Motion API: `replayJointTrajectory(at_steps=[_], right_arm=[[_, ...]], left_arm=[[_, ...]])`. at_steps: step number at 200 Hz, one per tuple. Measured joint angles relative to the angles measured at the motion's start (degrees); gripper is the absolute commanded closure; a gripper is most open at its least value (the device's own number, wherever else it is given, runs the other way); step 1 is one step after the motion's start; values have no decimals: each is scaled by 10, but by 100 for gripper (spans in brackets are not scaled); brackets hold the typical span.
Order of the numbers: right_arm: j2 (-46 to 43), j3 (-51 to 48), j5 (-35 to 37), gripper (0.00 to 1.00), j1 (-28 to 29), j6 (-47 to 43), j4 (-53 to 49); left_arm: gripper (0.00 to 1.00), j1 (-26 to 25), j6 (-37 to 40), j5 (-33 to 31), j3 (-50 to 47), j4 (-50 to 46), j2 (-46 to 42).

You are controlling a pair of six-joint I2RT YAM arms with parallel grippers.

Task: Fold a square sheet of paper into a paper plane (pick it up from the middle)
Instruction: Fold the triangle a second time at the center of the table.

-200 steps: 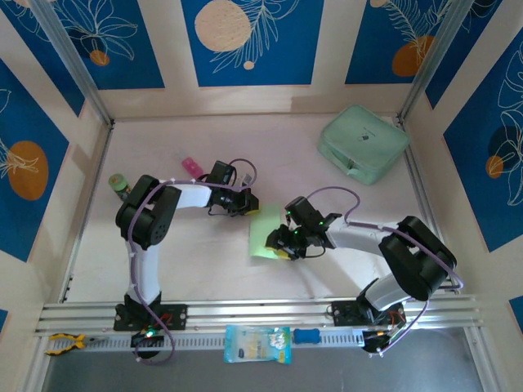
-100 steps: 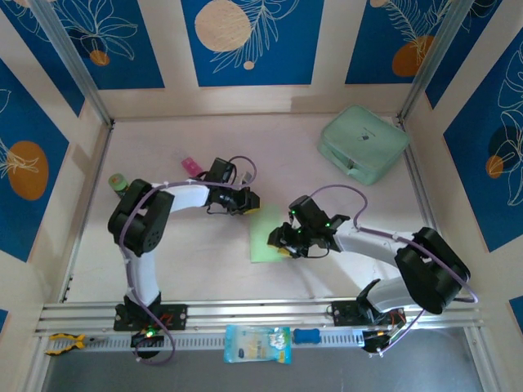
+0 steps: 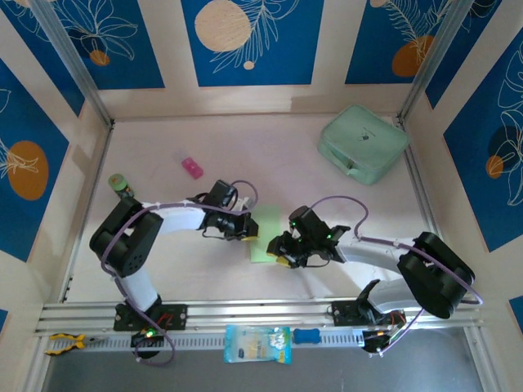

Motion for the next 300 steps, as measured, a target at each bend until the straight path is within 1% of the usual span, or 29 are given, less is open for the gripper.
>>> replayJointTrajectory(at_steps=[37,86,112,130,139,207,228,265,300], right_arm=[[4,-17,5,56,24,43,47],[21,-27,13,55,31,78,75],[33,-27,13,55,35,90,92],[34,-29,17,54,35,94,90],[32,-29,24,51,35,95,87],[-10,-43,59,50,29,107,42],[-26,-45,65,50,15,104,23],[-29,-45,66,51,-15,84,11],[-18,-43,59,51,-23,70,13]], left_arm=[[91,0,-2,-5,-10,22,20],[92,0,-4,-9,-33,54,22],[91,0,-17,-4,-42,76,21],[91,0,-24,0,-46,84,20],[90,0,-28,-1,-46,86,20],[91,0,-43,2,-56,107,20],[91,1,-45,4,-59,115,20],[91,2,-45,5,-60,117,20],[91,2,-45,5,-60,117,20]])
